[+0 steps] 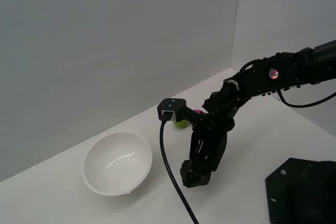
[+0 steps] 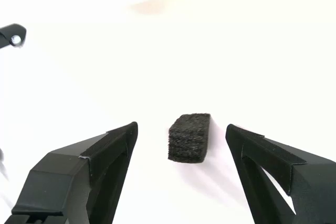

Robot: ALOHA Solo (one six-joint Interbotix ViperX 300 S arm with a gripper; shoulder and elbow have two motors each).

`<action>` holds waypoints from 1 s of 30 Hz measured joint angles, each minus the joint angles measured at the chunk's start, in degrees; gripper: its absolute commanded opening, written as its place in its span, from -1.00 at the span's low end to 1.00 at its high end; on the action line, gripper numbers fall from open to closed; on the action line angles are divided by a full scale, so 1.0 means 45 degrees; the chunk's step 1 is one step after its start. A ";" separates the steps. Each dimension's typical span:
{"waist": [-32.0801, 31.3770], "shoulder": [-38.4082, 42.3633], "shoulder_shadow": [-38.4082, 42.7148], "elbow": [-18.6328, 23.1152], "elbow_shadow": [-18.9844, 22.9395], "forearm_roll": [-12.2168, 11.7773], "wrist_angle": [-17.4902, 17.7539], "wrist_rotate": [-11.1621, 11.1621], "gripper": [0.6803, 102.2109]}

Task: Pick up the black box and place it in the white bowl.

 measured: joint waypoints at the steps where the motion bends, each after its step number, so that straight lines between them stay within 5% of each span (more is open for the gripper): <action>1: -0.0059 -0.0078 -0.0098 -0.0020 0.0000 0.0000 -0.0078 0.0000 0.96; 7: -0.0059 -0.0391 -0.0391 -0.0098 -0.0078 -0.0020 -0.0137 0.0000 0.91; 12: 0.0000 -0.0469 -0.0449 -0.0098 -0.0078 -0.0020 -0.0176 0.0000 0.24; 18: -0.0078 -0.0449 -0.0449 0.0000 0.0020 -0.0020 -0.0176 0.0000 0.19; 30: 0.0000 -0.0664 -0.0645 -0.0059 0.0000 -0.0020 -0.0215 -0.0020 -0.50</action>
